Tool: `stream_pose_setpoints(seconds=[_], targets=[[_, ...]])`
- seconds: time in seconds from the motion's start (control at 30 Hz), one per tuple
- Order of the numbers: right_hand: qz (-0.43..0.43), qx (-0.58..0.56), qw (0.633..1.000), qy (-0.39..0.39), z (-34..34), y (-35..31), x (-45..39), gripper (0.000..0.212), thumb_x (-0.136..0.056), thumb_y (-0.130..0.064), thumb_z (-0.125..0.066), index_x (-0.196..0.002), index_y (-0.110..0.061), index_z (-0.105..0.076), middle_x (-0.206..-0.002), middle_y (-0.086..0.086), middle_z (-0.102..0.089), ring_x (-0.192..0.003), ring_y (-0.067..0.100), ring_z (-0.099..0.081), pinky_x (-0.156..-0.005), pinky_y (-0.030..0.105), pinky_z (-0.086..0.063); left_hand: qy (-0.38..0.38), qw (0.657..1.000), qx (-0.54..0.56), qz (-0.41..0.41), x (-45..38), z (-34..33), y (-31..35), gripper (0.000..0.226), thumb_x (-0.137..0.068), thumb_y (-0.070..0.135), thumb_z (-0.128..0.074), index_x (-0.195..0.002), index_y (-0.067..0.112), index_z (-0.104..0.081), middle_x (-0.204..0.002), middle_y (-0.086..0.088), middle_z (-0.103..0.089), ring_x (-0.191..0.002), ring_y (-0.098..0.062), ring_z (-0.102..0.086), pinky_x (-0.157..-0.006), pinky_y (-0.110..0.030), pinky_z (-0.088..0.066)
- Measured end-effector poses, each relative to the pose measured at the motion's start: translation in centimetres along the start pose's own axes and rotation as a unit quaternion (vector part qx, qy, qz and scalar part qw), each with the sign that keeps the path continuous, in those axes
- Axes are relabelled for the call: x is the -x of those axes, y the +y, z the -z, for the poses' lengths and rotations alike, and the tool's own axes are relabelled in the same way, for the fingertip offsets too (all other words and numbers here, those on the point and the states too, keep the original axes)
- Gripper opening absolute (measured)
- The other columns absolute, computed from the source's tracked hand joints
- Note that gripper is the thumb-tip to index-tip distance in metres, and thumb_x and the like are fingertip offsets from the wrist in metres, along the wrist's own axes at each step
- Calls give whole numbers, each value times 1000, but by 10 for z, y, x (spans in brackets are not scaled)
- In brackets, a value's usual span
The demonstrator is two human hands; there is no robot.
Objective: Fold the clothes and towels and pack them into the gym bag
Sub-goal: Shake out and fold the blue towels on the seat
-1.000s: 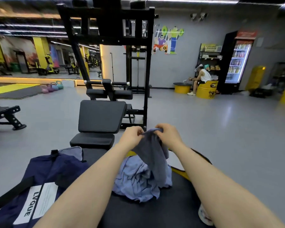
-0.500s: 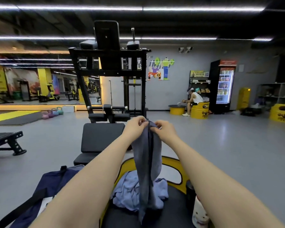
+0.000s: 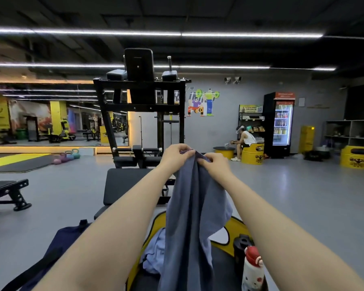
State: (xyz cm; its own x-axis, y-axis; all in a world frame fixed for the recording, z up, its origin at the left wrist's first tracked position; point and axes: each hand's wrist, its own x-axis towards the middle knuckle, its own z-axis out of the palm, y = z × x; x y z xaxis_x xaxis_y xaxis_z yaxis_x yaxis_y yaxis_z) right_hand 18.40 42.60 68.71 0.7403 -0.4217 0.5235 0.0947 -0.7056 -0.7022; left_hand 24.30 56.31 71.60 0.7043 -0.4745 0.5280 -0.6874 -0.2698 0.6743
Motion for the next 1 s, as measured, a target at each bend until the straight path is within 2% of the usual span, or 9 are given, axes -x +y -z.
stream_pose_setpoints(seconds=[0.07, 0.17, 0.23, 0.37, 0.53, 0.6, 0.7, 0.8, 1.0], targets=[[0, 6, 1000, -7, 13, -1, 2, 25, -87, -28, -66, -66, -14, -64, -65, 3, -55, -70, 18, -48, -55, 29, -30, 2, 1000, -2, -4, 1, 8, 2, 15, -91, 26, -61, -94, 14, -69, -99, 0, -64, -98, -12, -54, -81, -24, -38], [-9, 28, 1000, -9, 32, -1, 4, 28, -86, -28, -67, -88, 0, -71, -82, 17, -67, -77, 28, -56, -58, 29, -35, 37, 999, 8, -21, 4, 22, 7, 16, -91, 25, -61, -98, 14, -71, -101, 0, -65, -101, -13, -55, -83, -23, -38], [-10, 35, 999, 0, 42, 0, 6, 32, -87, -28, -66, -87, 4, -67, -74, 14, -61, -73, 26, -52, -56, 29, -33, 53, 998, 6, -29, 8, 32, 12, 20, -92, 25, -60, -103, 12, -70, -99, 3, -62, -97, -9, -51, -82, -21, -35], [-30, 26, 999, 23, 56, -1, 13, 27, -90, -24, -63, -72, -5, -65, -67, 5, -53, -72, 18, -46, -53, 25, -31, 48, 998, -15, -35, 12, 49, 14, 17, -90, 23, -62, -101, 11, -70, -98, 2, -62, -96, -8, -49, -84, -22, -35], [-14, 3, 997, 74, 74, 5, 13, 20, -91, -20, -64, -96, -2, -73, -90, 11, -64, -86, 19, -50, -65, 29, -36, -7, 988, -148, -52, 20, 74, 4, 16, -87, 22, -66, -98, 11, -70, -93, 2, -62, -94, -10, -51, -86, -25, -39], [-15, 5, 996, 86, 78, 5, 13, 19, -91, -19, -63, -105, -9, -73, -95, 6, -63, -93, 18, -51, -75, 25, -35, -24, 986, -159, -53, 24, 82, 0, 15, -87, 19, -66, -98, 10, -70, -89, 3, -59, -90, -10, -50, -80, -22, -37], [-10, 7, 995, 101, 76, 9, 10, 20, -93, -13, -60, -109, -11, -72, -109, 9, -68, -108, 25, -57, -79, 24, -35, -23, 985, -164, -44, 25, 90, -6, 13, -87, 17, -67, -97, 10, -70, -86, 5, -56, -88, -11, -49, -68, -16, -35], [-15, 11, 993, 113, 72, 11, 11, 23, -94, -8, -55, -110, -10, -72, -115, 10, -68, -113, 26, -56, -80, 23, -35, -30, 985, -167, -17, 24, 92, -12, 17, -86, 10, -68, -102, 7, -71, -97, -2, -61, -91, -12, -51, -79, -20, -37], [-4, -1, 985, 171, 79, 13, 23, 17, -89, -12, -65, -102, -7, -74, -104, 10, -71, -105, 25, -60, -76, 21, -35, 52, 992, -111, 9, 27, 87, -18, 18, -88, 10, -65, -105, 7, -71, -99, -6, -62, -94, -18, -53, -75, -32, -42]])
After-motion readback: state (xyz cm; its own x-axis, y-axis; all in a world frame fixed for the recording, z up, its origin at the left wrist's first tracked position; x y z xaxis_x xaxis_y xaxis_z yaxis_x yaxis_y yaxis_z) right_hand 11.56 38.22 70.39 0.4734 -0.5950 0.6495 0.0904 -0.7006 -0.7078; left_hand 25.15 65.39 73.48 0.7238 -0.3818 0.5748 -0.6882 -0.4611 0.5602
